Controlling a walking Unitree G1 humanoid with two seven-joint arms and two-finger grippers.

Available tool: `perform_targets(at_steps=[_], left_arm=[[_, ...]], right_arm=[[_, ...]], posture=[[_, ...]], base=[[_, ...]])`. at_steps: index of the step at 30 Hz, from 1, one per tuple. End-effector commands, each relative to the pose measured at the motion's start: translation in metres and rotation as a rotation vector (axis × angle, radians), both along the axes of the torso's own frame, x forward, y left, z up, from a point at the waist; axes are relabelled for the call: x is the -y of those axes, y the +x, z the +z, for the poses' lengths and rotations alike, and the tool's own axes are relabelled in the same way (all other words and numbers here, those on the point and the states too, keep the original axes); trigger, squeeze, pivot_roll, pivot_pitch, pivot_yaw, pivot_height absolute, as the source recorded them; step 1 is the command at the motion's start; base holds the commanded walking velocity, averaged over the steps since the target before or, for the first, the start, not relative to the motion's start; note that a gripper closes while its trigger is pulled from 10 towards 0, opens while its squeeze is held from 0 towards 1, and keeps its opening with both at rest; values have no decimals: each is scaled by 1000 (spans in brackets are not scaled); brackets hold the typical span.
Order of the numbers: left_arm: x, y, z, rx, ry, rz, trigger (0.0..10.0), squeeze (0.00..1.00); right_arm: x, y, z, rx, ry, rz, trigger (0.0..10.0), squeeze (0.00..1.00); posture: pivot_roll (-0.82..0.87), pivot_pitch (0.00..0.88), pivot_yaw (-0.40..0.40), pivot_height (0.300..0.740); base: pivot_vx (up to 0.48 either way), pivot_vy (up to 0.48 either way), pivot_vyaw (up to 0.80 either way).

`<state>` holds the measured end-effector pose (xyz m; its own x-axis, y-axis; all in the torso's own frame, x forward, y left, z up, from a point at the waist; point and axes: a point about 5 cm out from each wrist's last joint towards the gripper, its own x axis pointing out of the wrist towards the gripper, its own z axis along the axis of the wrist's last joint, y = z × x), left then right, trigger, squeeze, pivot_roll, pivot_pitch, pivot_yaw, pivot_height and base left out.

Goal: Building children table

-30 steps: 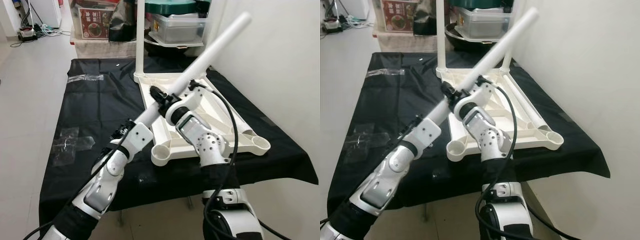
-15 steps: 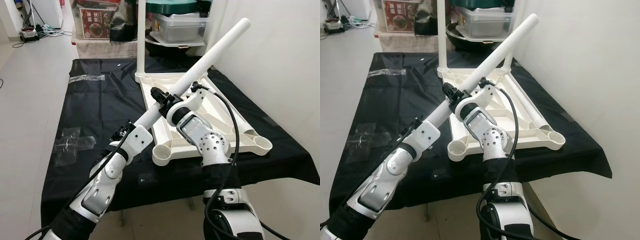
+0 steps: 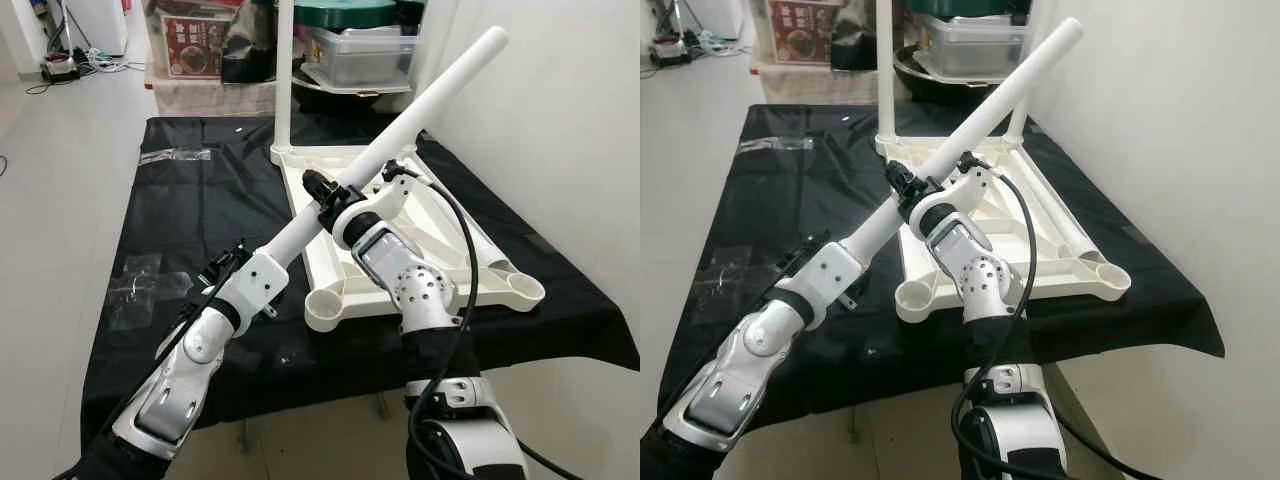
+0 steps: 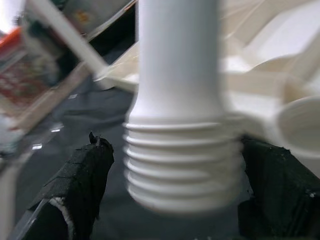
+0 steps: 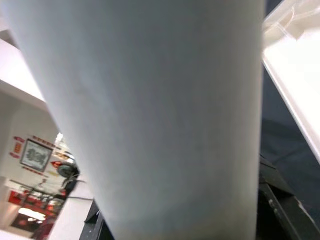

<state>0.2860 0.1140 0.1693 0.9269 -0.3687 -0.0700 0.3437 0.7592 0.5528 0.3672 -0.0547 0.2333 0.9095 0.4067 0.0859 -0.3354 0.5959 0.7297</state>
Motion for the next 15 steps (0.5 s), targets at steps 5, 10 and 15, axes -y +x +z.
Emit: perform_targets(at_steps=[5, 10, 15], left_arm=[[2, -33, -14, -127, -75, -164, 10000, 784], [-3, -39, -17, -145, -95, -155, 10000, 247], [-28, -40, -8, -95, -230, 34, 10000, 0]], right_arm=[[32, 19, 25, 214, -188, -123, 0, 0], [53, 26, 33, 278, -293, -202, 0, 0], [74, 17, 30, 431, -513, -92, 627, 0]], posture=[[97, 0, -91, 740], [102, 0, -97, 740], [103, 0, -111, 740]], base=[[0, 0, 0], [0, 0, 0], [0, 0, 0]])
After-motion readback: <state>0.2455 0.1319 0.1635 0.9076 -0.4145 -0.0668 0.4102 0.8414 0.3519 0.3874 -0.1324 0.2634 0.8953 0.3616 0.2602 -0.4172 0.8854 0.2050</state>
